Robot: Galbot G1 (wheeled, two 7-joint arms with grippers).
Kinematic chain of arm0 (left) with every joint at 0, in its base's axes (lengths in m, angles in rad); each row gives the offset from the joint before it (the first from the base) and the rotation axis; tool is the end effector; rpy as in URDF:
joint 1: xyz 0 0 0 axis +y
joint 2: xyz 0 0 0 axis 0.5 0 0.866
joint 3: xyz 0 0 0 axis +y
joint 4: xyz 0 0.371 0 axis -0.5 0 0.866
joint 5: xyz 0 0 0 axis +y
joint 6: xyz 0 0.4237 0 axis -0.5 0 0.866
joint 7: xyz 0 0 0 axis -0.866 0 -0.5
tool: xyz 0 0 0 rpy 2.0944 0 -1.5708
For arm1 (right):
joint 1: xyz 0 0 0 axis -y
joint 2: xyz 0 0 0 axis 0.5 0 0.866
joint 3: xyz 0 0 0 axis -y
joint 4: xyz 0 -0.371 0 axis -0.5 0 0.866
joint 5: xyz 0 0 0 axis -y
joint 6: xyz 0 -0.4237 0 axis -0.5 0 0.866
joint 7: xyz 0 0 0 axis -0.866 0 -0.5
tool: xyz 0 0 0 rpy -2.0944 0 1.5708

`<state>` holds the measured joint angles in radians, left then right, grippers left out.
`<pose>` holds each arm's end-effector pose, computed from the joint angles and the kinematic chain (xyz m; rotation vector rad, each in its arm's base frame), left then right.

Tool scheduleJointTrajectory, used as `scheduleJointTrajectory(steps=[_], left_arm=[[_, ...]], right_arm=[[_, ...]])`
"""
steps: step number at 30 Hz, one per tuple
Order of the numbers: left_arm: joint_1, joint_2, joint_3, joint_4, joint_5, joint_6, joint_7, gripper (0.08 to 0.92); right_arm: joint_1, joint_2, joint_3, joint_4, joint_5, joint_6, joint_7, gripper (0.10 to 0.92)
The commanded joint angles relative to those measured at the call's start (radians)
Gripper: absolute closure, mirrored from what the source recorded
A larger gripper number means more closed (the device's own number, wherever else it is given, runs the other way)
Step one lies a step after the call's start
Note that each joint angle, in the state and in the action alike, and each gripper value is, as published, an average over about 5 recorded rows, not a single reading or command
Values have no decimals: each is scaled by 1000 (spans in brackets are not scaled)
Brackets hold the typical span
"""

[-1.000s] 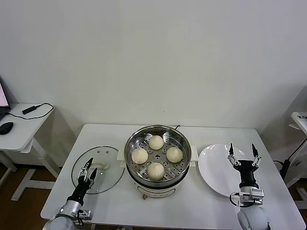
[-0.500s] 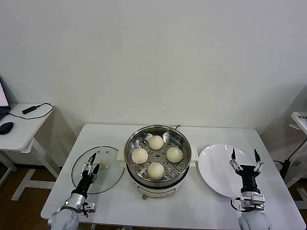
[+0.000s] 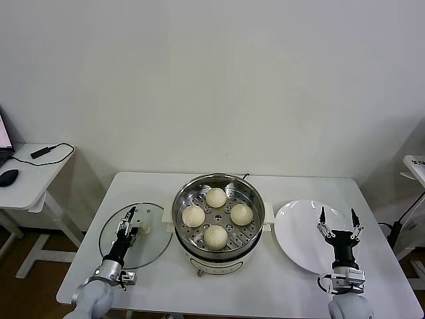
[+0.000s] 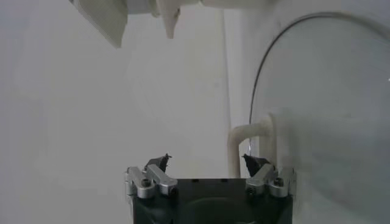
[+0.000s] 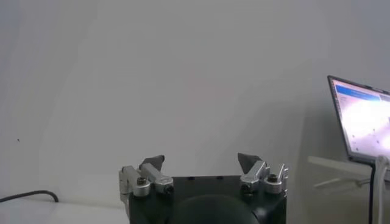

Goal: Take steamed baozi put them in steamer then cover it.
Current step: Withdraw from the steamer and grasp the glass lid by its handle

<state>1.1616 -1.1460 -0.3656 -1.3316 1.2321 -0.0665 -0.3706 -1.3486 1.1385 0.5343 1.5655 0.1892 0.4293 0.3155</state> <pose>0.3518 0.1353 -0.4996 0.1837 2.0919 2.2273 0.3045 -0.1605 -0.4476 0.3539 2.9441 -0.3114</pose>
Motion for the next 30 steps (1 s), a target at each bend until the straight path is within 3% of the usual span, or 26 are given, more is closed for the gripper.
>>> scheduleJointTrajectory(steps=[1, 6, 20, 25, 30], left_arm=[[-38, -2, 14, 30, 4, 6, 5, 178], [-41, -4, 17, 35, 0, 8, 15, 241], [-47, 1, 19, 71, -70, -6, 29, 645], [-29, 10, 13, 12, -143, -22, 30, 780], [17, 30, -30, -122, -194, -10, 43, 808]], right_arm=[[-4, 6, 6, 0, -3, 0, 0, 203], [-7, 9, 11, 4, -6, 1, 1, 203], [-6, 22, 9, 11, -23, 5, 0, 203], [-6, 24, 11, 11, -29, 10, 0, 203], [-4, 29, 7, 7, -34, 14, -3, 203]])
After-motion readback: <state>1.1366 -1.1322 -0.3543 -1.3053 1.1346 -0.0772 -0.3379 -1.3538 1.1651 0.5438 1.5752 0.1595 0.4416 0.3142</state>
